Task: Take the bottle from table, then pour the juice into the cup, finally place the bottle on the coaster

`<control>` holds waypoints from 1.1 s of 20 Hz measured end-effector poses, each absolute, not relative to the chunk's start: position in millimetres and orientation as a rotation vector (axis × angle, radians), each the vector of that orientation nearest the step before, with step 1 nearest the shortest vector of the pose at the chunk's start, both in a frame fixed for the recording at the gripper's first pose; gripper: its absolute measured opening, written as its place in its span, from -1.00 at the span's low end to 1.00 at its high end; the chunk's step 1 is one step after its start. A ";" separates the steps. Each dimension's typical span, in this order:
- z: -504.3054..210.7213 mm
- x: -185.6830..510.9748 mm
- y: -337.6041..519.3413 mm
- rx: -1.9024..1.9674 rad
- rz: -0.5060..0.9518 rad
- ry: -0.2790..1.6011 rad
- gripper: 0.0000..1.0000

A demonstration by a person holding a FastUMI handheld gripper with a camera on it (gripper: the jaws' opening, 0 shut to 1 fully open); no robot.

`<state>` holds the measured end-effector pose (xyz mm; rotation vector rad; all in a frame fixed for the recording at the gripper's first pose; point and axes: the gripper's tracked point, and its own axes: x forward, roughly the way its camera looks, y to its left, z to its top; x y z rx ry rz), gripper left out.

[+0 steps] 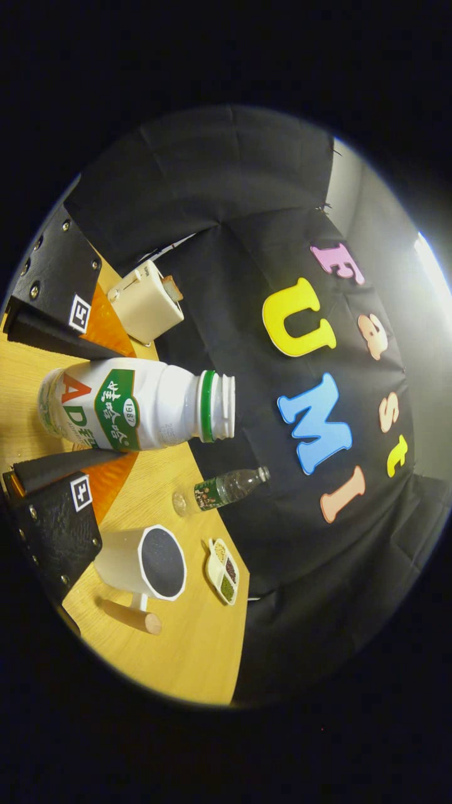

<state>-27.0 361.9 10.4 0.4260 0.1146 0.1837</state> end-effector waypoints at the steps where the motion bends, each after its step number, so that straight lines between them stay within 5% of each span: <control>1: 10.0 -25.2 360.5 0.449 0.184 0.116 0.34; 22: 9.1 -8.9 354.1 0.874 0.242 0.112 0.34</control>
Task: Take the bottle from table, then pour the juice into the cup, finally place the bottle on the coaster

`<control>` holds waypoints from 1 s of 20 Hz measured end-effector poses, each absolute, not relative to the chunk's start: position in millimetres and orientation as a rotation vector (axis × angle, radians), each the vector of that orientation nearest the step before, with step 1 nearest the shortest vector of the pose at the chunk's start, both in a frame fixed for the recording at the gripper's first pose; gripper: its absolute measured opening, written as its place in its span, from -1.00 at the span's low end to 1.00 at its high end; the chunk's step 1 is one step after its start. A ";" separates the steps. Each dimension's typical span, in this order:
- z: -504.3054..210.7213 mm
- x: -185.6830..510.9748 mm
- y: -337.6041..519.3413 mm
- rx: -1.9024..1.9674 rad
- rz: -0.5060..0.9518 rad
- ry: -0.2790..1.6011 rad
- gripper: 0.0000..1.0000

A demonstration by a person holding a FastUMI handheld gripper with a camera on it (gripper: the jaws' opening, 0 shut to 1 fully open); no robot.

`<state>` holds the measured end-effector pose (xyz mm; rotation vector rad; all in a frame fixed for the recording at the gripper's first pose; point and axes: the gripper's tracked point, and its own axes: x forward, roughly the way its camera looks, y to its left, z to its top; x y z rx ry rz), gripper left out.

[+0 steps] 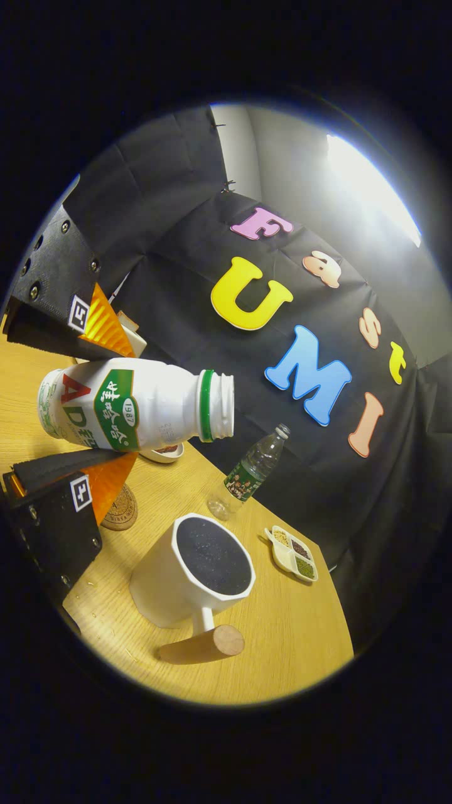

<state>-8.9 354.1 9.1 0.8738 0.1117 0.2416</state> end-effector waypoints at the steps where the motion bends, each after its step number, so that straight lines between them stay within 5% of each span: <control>1: 8.8 -9.4 353.9 0.879 0.241 0.112 0.34; 20: 16.3 -1.8 355.1 1.156 0.266 0.100 0.34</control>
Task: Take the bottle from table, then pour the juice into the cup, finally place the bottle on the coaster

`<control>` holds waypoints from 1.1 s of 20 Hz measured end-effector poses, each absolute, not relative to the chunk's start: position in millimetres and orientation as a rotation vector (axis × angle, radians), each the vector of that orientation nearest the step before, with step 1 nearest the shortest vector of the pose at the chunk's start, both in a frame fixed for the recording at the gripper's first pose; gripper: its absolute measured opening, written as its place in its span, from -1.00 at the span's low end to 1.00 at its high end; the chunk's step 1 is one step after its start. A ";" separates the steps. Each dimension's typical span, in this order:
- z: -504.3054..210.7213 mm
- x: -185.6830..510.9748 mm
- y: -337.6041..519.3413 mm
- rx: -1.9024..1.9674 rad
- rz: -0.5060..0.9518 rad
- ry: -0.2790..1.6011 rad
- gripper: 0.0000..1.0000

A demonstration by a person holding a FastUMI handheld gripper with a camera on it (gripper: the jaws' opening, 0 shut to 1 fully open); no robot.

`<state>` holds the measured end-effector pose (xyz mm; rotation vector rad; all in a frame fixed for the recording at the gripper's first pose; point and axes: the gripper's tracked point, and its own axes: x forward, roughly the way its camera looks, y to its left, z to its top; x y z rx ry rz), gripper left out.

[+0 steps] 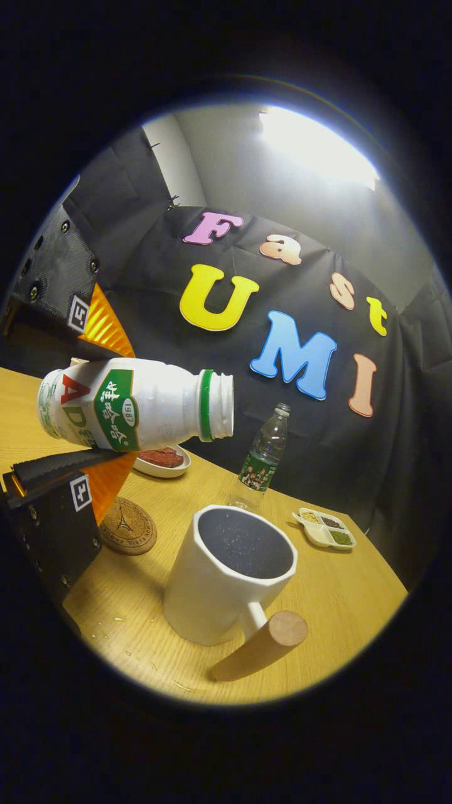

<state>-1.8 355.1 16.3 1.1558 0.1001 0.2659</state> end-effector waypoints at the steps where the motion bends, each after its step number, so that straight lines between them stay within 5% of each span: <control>1: 16.9 0.3 355.4 1.166 0.262 0.101 0.34; 22: 23.1 4.6 345.7 1.417 0.243 0.056 0.33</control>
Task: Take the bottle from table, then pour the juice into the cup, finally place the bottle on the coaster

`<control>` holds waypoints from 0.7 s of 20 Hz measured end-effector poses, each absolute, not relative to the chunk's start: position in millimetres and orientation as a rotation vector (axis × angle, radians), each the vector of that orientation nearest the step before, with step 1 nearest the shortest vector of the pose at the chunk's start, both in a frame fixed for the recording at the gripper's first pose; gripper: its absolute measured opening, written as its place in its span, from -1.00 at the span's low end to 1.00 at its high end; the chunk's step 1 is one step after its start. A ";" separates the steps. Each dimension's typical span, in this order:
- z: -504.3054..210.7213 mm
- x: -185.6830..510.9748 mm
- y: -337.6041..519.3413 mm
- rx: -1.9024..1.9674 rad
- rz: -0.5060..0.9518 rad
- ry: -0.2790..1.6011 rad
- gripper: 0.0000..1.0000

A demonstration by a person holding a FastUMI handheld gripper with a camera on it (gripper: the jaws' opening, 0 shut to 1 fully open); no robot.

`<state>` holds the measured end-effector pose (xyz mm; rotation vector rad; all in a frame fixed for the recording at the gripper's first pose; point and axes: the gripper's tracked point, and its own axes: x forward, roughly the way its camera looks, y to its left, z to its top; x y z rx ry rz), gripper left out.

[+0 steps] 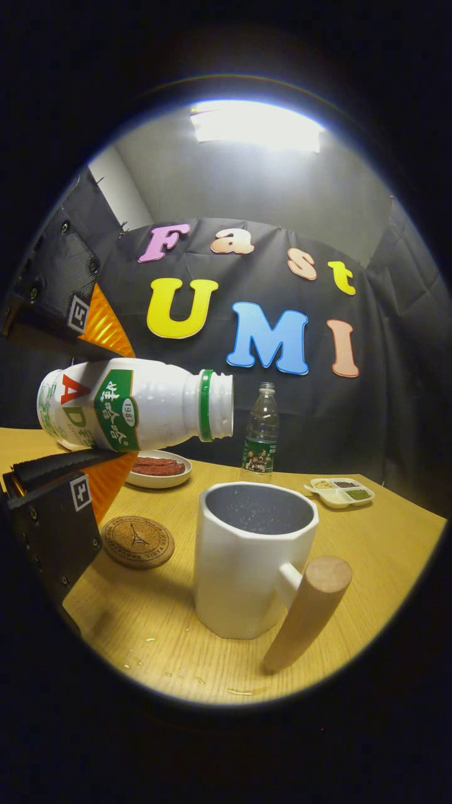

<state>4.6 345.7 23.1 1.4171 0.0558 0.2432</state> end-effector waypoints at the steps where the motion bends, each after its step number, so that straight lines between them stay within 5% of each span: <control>1: 23.6 4.9 344.8 1.427 0.243 0.051 0.33; 14: 23.0 9.6 346.7 1.554 0.245 0.043 0.33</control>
